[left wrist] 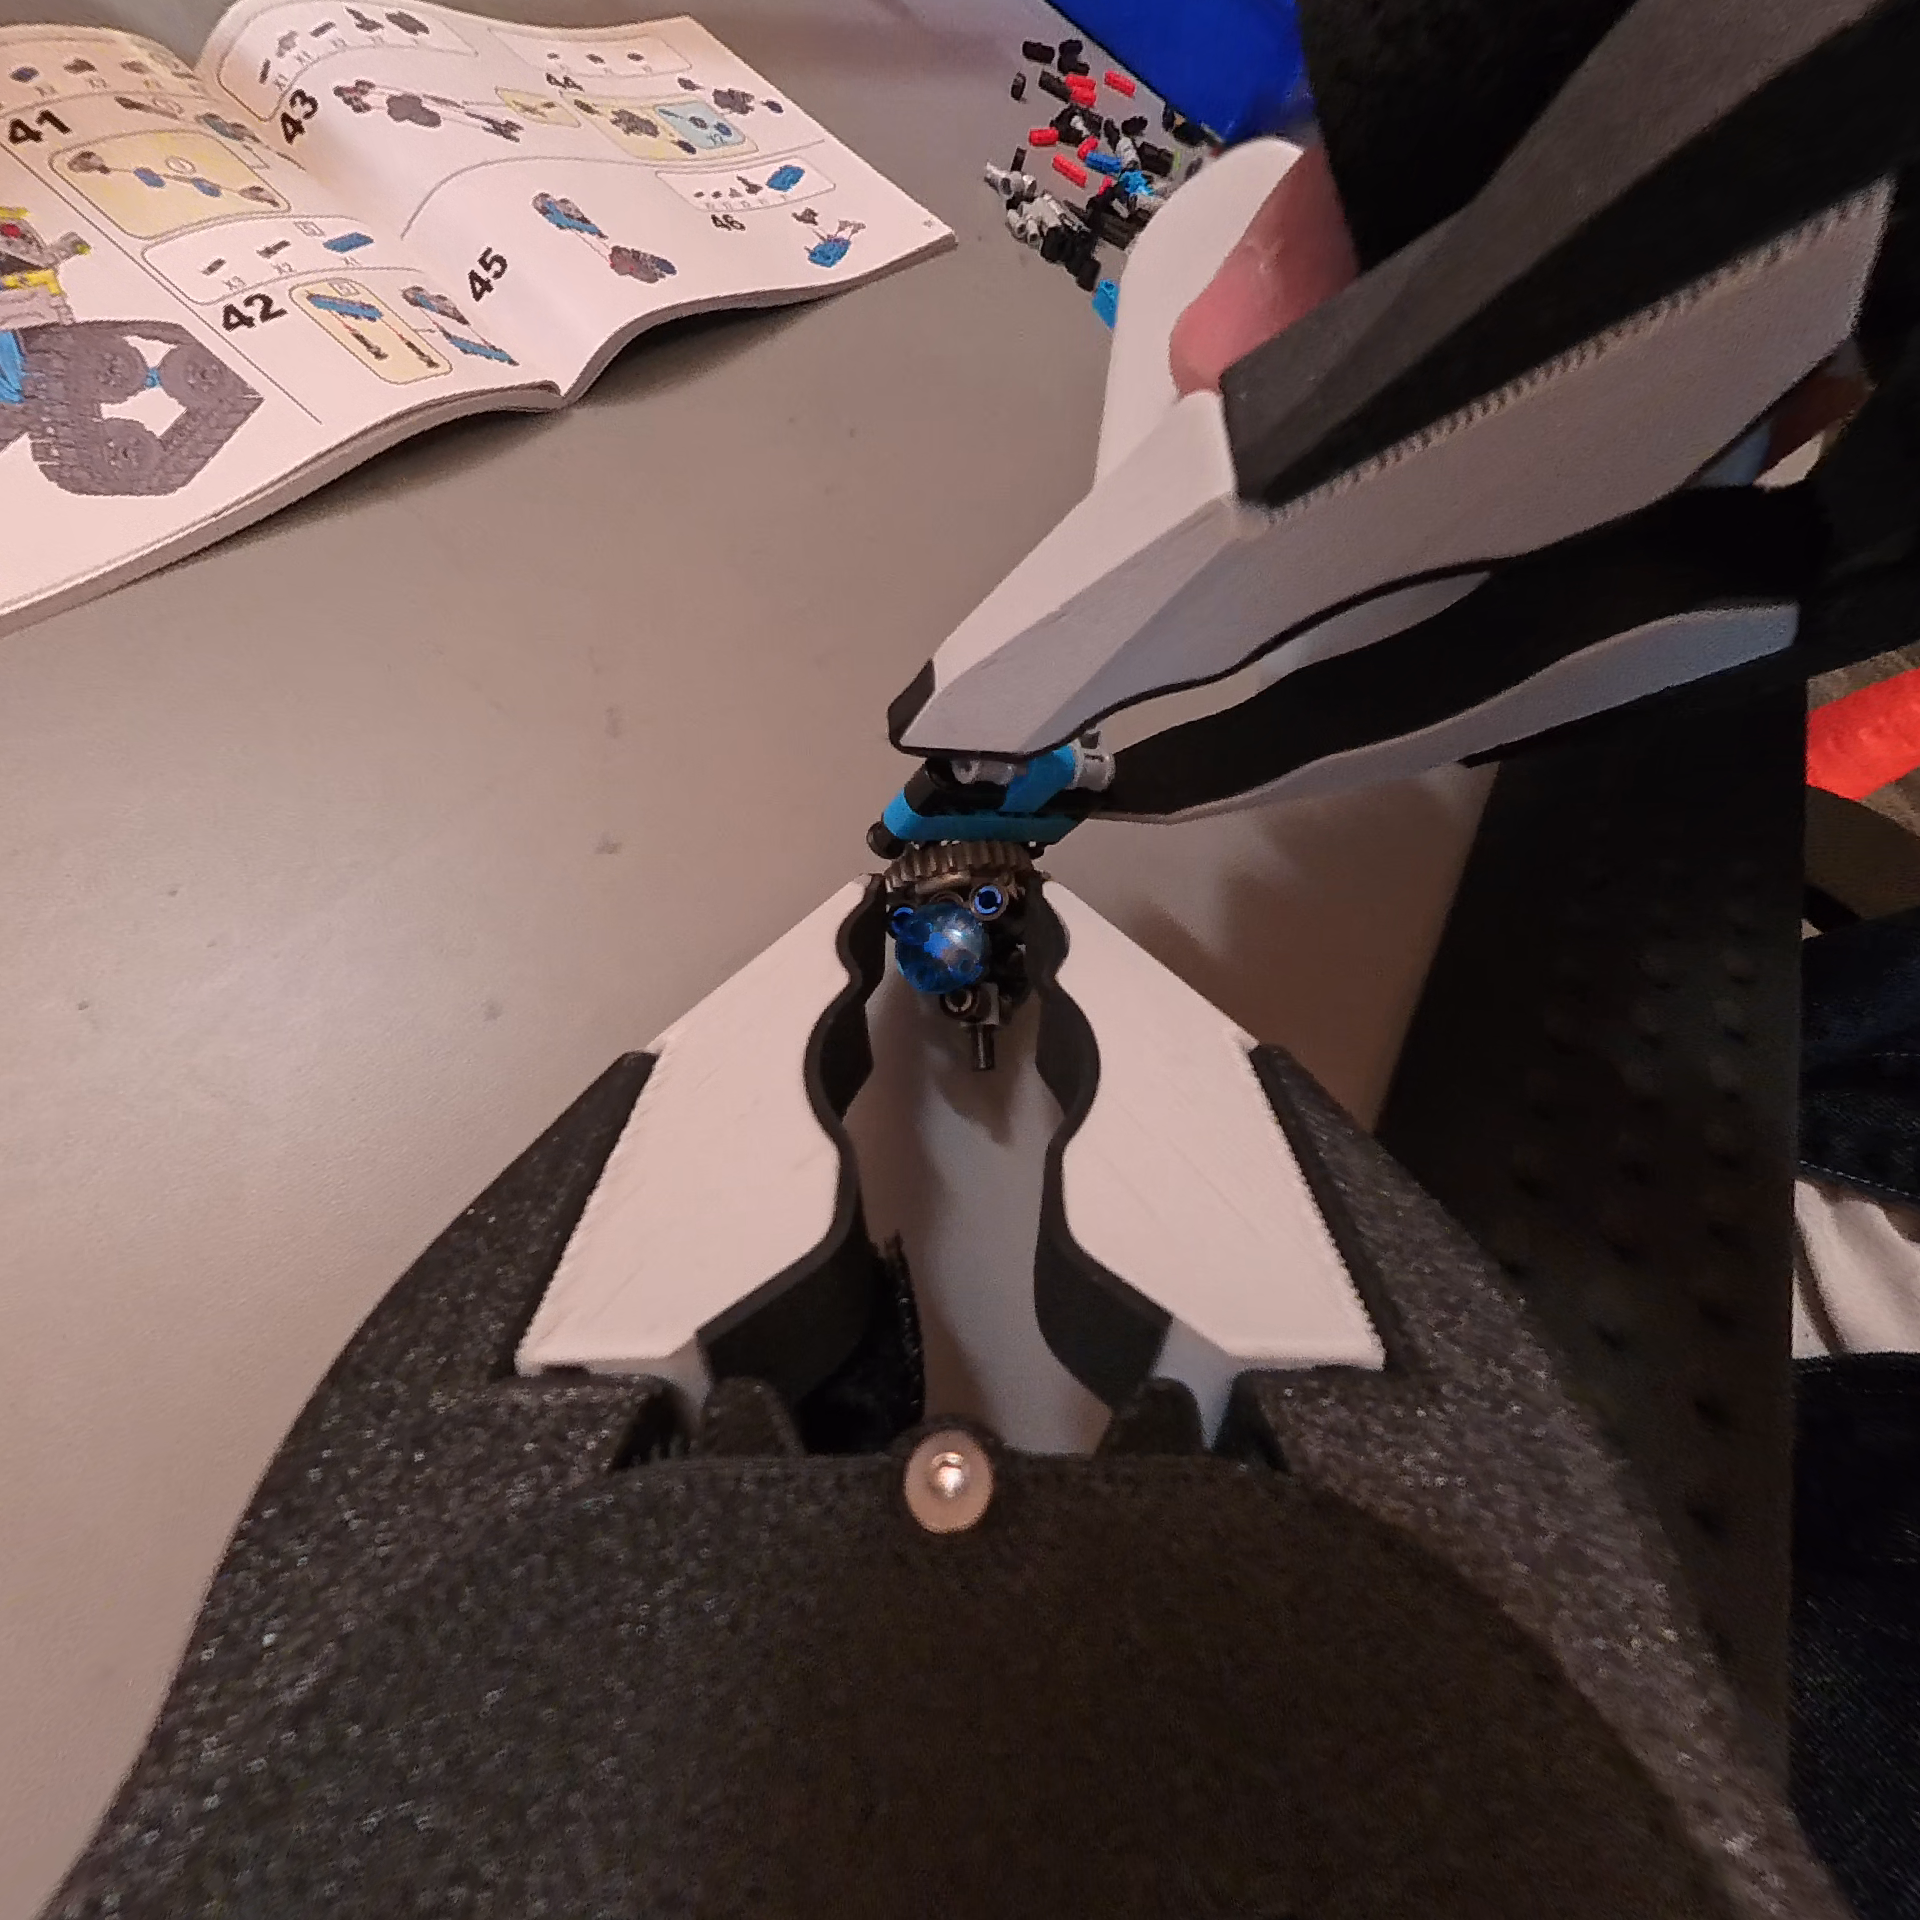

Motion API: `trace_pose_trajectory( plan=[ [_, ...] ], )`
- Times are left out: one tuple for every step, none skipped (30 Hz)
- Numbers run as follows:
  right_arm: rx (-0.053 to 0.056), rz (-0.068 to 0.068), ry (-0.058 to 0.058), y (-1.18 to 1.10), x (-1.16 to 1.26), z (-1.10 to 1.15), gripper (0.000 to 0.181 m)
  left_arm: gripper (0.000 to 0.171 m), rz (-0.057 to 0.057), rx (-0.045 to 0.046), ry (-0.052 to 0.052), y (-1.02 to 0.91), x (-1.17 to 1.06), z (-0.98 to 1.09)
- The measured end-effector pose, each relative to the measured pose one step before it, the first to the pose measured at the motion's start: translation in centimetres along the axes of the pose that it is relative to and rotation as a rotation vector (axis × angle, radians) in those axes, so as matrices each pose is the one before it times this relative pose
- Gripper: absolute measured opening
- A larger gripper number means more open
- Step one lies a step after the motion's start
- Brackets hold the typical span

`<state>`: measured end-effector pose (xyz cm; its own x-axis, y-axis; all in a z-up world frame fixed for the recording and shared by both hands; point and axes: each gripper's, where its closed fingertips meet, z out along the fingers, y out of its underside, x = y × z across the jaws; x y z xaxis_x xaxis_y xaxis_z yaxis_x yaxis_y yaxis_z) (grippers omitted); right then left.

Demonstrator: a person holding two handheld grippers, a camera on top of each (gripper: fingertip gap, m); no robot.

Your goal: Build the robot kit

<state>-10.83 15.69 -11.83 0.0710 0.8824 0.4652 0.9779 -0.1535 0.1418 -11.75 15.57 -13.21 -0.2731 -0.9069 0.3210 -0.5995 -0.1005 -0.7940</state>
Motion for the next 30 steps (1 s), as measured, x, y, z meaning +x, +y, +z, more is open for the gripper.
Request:
trace_pose_trajectory(
  plan=[
    [0.0007, -0.0055, 0.0031, -0.044, 0.057, -0.071, 0.04, 0.026, -0.0028, 0.00361, 0.0012, -0.053, -0.01, -0.02],
    [0.0002, -0.003, 0.001, -0.019, 0.03, -0.016, 0.04, 0.026, -0.0042, 0.00156, 0.004, -0.015, 0.021, -0.02],
    [0.0016, -0.0016, -0.0057, -0.034, -0.088, 0.022, 0.042, 0.026, -0.0061, 0.00092, 0.007, 0.018, 0.051, -0.002],
    [0.0015, -0.0019, -0.0042, -0.042, -0.052, 0.015, 0.043, 0.026, -0.0043, -0.00029, 0.0057, 0.024, 0.049, 0.004],
    [0.0006, -0.0011, -0.0014, -0.021, 0.006, 0.011, 0.042, 0.026, -0.002, 0.00037, 0.0032, 0.008, 0.034, 0.004],
    [0.0012, -0.0023, -0.0019, -0.024, -0.001, -0.011, 0.043, 0.026, 0.0, 0.00027, 0.0013, -0.004, 0.017, 0.002],
    [-0.0001, -0.002, 0.0014, 0.001, 0.056, -0.001, 0.042, 0.026, 0.0003, 0.00099, 0.0009, -0.016, 0.017, -0.006],
    [-0.0012, 0.0002, -0.0024, 0.002, 0.0, 0.007, 0.042, 0.026, -0.001, 0.00047, -0.0001, -0.008, -0.003, -0.001],
    [-0.0023, 0.0, -0.0019, 0.016, 0.009, 0.0, 0.042, 0.026, -0.0008, 0.00075, 0.0003, -0.001, -0.026, -0.014],
    [0.0008, 0.0009, -0.0015, -0.006, 0.013, -0.03, 0.042, 0.026, -0.0005, 0.00114, 0.0013, -0.011, -0.027, -0.033],
    [0.0026, 0.0027, -0.0019, -0.048, 0.003, -0.039, 0.042, 0.026, -0.0009, 0.0018, -0.0005, 0.003, -0.038, -0.058],
    [-0.0003, 0.0028, -0.0012, -0.003, 0.013, -0.035, 0.042, 0.026, -0.0011, 0.00096, 0.0008, -0.003, -0.027, -0.042],
    [-0.002, 0.0017, -0.0006, 0.026, 0.016, -0.018, 0.042, 0.026, -0.0015, 0.00146, 0.0005, -0.015, -0.004, 0.007],
    [-0.0001, 0.0, 0.0012, -0.019, 0.029, -0.009, 0.043, 0.026, -0.0021, 0.00275, -0.0002, -0.037, -0.015, -0.042],
    [0.0, 0.0002, 0.003, 0.003, 0.05, -0.018, 0.043, 0.026, -0.0019, 0.00201, 0.0022, -0.037, 0.021, -0.028],
    [-0.0004, 0.0017, 0.0, 0.007, 0.006, -0.016, 0.043, 0.026, -0.0012, 0.00125, 0.0013, -0.002, 0.019, 0.019],
    [0.0004, 0.0018, -0.0006, -0.005, -0.002, -0.01, 0.043, 0.026, 0.0, 0.00002, 0.0022, 0.042, 0.031, 0.033],
    [0.0004, 0.001, -0.0012, -0.004, -0.019, -0.006, 0.043, 0.026, 0.0011, -0.00138, 0.0013, 0.04, 0.032, 0.054],
    [0.0011, 0.0014, -0.0017, -0.012, -0.038, -0.006, 0.043, 0.026, 0.002, -0.00118, 0.0, 0.031, 0.027, 0.018],
    [-0.0003, 0.0016, 0.0001, 0.001, -0.005, 0.011, 0.042, 0.026, 0.0006, -0.00044, -0.0002, 0.011, -0.034, 0.03],
    [0.0, 0.0006, 0.0004, -0.008, -0.007, -0.006, 0.043, 0.026, -0.0005, -0.00047, -0.0002, 0.003, -0.044, -0.049],
    [0.0009, -0.0004, 0.0012, -0.007, -0.003, -0.015, 0.043, 0.026, -0.0013, 0.00018, 0.0004, -0.051, 0.009, -0.066],
    [0.0009, 0.001, 0.0004, 0.0, -0.005, -0.005, 0.043, 0.026, -0.0006, 0.00063, 0.0001, -0.006, -0.009, -0.012],
    [-0.0001, 0.0019, -0.0013, 0.008, -0.012, 0.01, 0.044, 0.026, -0.0004, 0.00084, -0.002, 0.017, -0.041, 0.009],
    [0.0002, 0.0017, -0.0001, 0.017, 0.006, -0.008, 0.045, 0.026, -0.0004, 0.00028, 0.0008, 0.015, -0.009, -0.004],
    [0.0009, 0.0017, -0.0007, 0.009, -0.003, -0.004, 0.045, 0.026, -0.0004, 0.0004, 0.0009, 0.016, 0.012, 0.005],
    [-0.0012, 0.001, 0.0001, 0.015, 0.016, -0.009, 0.045, 0.026, 0.0001, 0.00109, -0.0013, -0.003, -0.013, -0.007],
    [-0.0002, 0.0005, 0.0, 0.003, 0.014, -0.014, 0.045, 0.026, -0.0003, 0.00046, 0.0009, 0.031, 0.043, 0.003],
    [0.0025, 0.001, -0.003, -0.048, -0.041, -0.026, 0.045, 0.026, -0.0003, -0.0013, 0.0009, 0.054, 0.027, 0.024],
    [0.0027, 0.0014, -0.0017, -0.052, -0.017, -0.021, 0.044, 0.026, 0.0016, 0.00053, -0.0019, 0.002, -0.071, 0.025]
  ],
)
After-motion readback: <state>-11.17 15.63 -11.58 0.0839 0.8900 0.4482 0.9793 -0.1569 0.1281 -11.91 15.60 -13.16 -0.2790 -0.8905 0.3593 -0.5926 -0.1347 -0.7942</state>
